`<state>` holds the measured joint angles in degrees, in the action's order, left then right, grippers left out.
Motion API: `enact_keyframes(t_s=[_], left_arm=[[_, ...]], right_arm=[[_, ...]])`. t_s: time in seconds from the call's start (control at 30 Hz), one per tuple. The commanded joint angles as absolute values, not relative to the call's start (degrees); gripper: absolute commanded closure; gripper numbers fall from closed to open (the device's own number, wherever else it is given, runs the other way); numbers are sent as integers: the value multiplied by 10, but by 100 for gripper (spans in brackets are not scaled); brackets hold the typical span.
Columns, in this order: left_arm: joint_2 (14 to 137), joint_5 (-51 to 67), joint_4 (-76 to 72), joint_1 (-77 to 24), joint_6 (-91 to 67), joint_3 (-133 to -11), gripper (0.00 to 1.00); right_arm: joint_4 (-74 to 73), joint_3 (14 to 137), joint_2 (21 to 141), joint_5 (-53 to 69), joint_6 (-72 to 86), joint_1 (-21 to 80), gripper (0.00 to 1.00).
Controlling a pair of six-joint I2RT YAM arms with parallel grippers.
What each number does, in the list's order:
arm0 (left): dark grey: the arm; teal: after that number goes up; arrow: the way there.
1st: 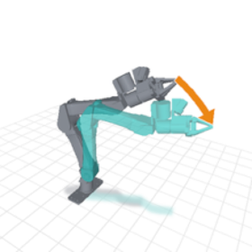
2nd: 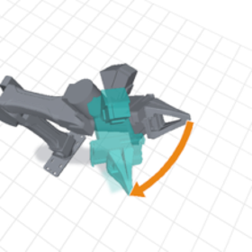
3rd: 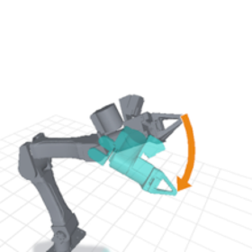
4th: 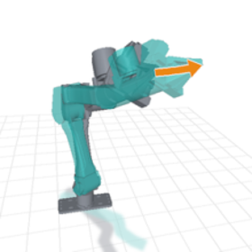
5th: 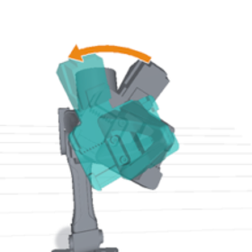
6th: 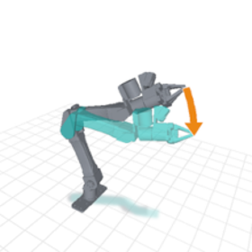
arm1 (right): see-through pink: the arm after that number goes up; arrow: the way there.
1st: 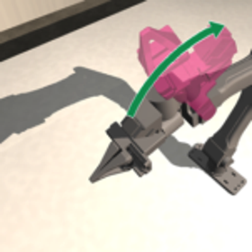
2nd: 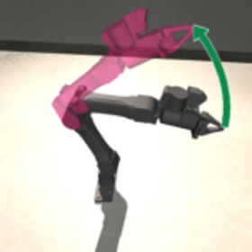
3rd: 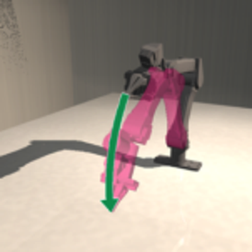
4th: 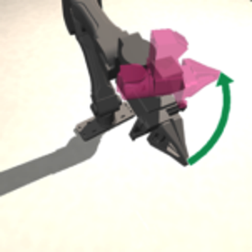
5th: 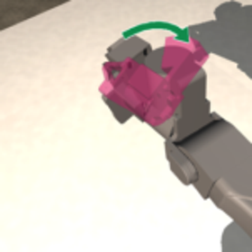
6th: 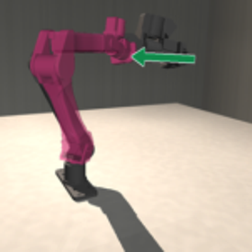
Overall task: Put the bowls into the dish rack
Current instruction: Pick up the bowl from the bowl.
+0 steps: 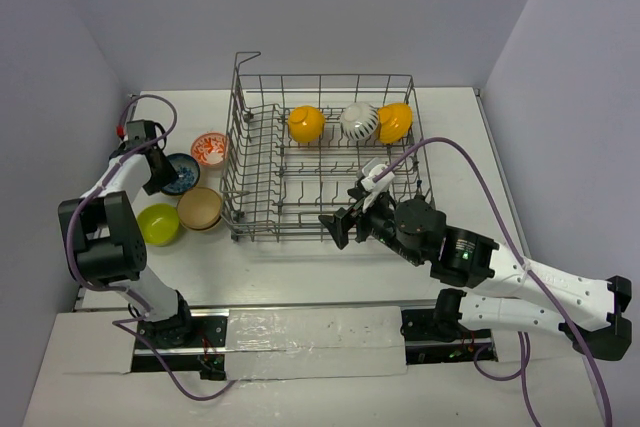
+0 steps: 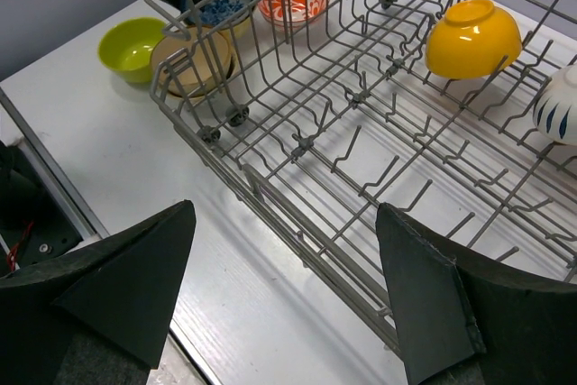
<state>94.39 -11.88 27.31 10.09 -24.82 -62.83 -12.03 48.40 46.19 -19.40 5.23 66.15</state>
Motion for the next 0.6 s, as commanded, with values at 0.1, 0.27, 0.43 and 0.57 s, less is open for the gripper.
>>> enact_keyframes(t_s=[0.1,0.27,0.43,0.57], left_arm=[[950,-120,272,104,-246,-632,64],[940,-115,275,104,-245,-633,80],[931,-107,277,104,-240,-627,87],[926,-101,284,104,-240,-630,88]], right_arm=[[-100,478,448,-214,49,668,12],[-98,477,446,-214,49,668,11],[-97,475,446,-217,49,669,11],[-98,475,446,-217,49,669,11]])
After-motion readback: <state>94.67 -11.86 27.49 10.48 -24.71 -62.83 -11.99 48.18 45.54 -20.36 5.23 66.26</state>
